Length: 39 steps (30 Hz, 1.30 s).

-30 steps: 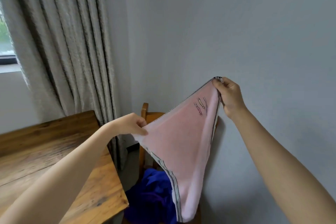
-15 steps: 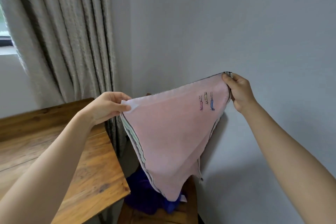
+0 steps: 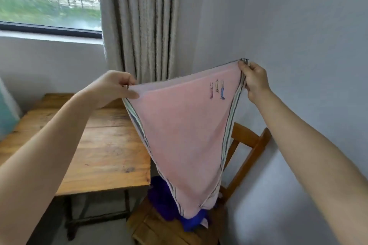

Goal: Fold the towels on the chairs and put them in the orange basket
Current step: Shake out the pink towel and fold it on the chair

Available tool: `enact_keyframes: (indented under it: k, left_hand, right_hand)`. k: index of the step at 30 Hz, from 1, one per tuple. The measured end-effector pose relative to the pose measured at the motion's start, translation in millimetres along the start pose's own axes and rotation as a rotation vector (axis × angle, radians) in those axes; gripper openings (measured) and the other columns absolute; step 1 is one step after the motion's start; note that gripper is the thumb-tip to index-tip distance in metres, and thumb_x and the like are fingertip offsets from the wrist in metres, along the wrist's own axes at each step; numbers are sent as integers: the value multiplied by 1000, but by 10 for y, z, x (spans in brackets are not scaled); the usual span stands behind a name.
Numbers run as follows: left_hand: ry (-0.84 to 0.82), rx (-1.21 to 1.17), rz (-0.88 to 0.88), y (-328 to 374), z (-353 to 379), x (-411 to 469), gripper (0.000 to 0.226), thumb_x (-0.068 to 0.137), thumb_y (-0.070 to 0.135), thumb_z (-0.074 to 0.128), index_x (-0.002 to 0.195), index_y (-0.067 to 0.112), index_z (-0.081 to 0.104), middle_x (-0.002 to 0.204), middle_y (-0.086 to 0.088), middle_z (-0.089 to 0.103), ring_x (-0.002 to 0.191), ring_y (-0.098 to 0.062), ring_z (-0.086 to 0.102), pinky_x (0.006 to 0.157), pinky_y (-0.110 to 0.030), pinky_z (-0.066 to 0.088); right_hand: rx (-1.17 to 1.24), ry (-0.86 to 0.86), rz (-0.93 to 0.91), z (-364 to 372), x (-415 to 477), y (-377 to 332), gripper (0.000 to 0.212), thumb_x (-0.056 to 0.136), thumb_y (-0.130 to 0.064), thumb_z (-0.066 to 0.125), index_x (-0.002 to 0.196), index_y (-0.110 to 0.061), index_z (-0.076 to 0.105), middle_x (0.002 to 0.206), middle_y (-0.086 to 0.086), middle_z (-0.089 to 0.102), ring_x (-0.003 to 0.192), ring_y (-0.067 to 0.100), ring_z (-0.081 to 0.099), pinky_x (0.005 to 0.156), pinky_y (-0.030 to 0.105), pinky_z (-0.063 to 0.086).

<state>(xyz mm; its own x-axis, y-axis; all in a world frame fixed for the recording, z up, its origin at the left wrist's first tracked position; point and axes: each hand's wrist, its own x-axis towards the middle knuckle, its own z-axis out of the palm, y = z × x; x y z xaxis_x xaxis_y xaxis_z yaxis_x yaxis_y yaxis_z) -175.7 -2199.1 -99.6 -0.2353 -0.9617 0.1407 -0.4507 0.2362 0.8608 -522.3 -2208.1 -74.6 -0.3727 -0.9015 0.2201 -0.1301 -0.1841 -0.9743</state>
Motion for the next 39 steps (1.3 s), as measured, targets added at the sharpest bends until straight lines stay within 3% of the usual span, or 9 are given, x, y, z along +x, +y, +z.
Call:
enact_keyframes:
  k: [2,5,9,13,17,22,27,34,39]
  left_hand:
    - [193,38,-11,161,-1,-178,24,66,-3,76,64,17,62,69,-6,52,68,-17,45,64,-27,34]
    - [489,129,13,414,33,-461,24,71,-5,72,69,15,59,47,14,53,47,0,44,51,-11,32]
    - [682,185,23,631,160,-1007,20,73,2,72,84,14,62,43,31,51,42,9,45,46,-3,30]
    - [564,25,-54,632,357,-1468,29,68,-1,76,63,24,61,48,14,55,49,-1,43,53,-15,36]
    - [360,-30,-214,564,691,-1784,23,73,-5,71,69,13,58,58,0,54,46,-1,45,48,-8,37]
    - [-25,-181,-471,280,1047,-2093,13,80,-6,64,78,2,54,67,-13,64,55,-19,59,48,-19,48]
    - [-287,-339,-627,-85,1359,-2362,32,61,12,82,76,3,55,67,-10,62,56,-16,59,49,-21,48]
    - [-253,-341,-841,-812,2089,-2620,15,78,-9,63,84,4,60,78,-10,62,67,-16,61,60,-23,49]
    - [-21,-392,-1002,-1282,2603,-2837,15,76,-8,64,80,7,62,75,-7,56,65,-15,49,56,-21,38]
  right_hand:
    - [30,-68,-19,67,45,-96,37,92,-16,56,59,-19,38,61,-3,36,52,7,35,47,17,29]
    - [89,-154,-31,126,53,-185,31,92,-18,55,63,-20,43,67,-1,44,62,11,42,58,21,33]
    - [159,-313,-18,89,-83,-182,21,93,-22,52,72,-20,50,72,-1,51,65,12,49,59,24,39]
    - [103,-382,-10,-102,-261,78,22,94,-23,51,72,-20,50,75,-3,52,70,11,50,63,26,41]
    - [39,-451,58,-351,-419,395,15,92,-19,55,78,-14,55,76,1,52,69,12,49,63,25,41]
    - [-55,-516,220,-643,-699,809,15,85,-11,60,70,-11,60,71,6,53,65,17,49,62,26,39]
    - [-349,-573,386,-911,-1125,1322,15,89,-9,56,95,1,66,84,8,59,73,16,53,61,26,41]
    - [-484,-512,593,-1206,-1646,2093,10,90,-12,56,89,-6,64,85,10,60,77,22,52,63,29,40]
    - [-524,-504,685,-1347,-1904,2657,27,95,-21,50,105,1,61,99,16,60,83,23,51,60,25,40]
